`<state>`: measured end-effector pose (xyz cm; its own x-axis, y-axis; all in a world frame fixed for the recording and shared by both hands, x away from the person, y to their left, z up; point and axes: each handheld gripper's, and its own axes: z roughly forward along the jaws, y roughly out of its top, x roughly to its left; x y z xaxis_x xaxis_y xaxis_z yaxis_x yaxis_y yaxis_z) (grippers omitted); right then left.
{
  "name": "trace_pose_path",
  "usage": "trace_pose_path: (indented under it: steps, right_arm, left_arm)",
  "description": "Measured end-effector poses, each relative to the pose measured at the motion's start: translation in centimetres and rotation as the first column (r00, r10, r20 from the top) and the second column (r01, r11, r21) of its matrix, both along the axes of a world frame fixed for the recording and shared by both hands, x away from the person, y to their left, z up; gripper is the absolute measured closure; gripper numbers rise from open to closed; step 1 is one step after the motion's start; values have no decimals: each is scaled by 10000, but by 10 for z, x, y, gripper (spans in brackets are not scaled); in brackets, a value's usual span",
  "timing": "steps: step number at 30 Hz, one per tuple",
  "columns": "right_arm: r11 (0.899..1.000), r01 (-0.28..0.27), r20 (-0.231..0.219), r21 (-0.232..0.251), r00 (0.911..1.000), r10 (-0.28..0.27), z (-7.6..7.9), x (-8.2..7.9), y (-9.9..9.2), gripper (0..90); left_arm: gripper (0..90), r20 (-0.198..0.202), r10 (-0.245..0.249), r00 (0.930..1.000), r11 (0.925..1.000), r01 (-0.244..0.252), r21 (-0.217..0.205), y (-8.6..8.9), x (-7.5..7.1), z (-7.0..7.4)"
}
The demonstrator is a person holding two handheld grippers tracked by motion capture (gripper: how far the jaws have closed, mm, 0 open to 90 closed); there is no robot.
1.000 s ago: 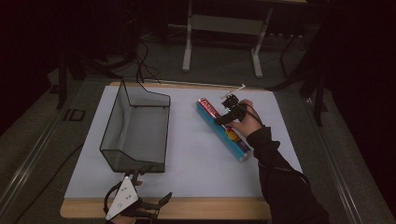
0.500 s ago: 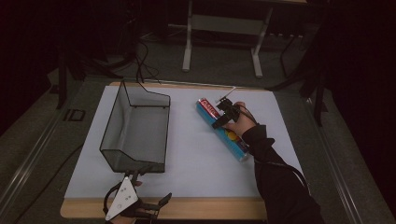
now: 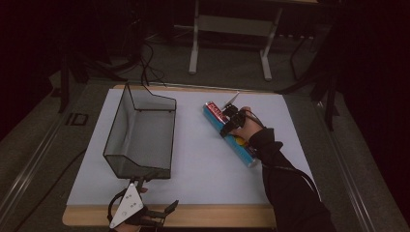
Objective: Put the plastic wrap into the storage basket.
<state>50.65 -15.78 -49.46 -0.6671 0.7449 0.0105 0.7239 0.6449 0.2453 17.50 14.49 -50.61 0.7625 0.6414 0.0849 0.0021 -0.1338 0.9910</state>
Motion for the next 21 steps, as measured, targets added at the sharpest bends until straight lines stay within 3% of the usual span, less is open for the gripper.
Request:
trace_pose_path:
  steps: [6, 13, 21]
  right_arm:
    - [9999, 60, -480, -101, 9988, -65, -8, 2, 2, 275]
    - [9991, 151, -385, -400, 9991, -167, -8, 3, 9, 299]
    - [9951, 733, -332, -669, 9966, -757, -7, 1, 14, 318]
  left_arm:
    - [21, -10, -6, 10000, 10000, 6, 43, 0, 0, 0]
    - [21, -24, -54, 10000, 9999, 54, 86, -2, 0, -1]
    - [21, 15, -19, 10000, 9999, 19, 123, -2, -1, -1]
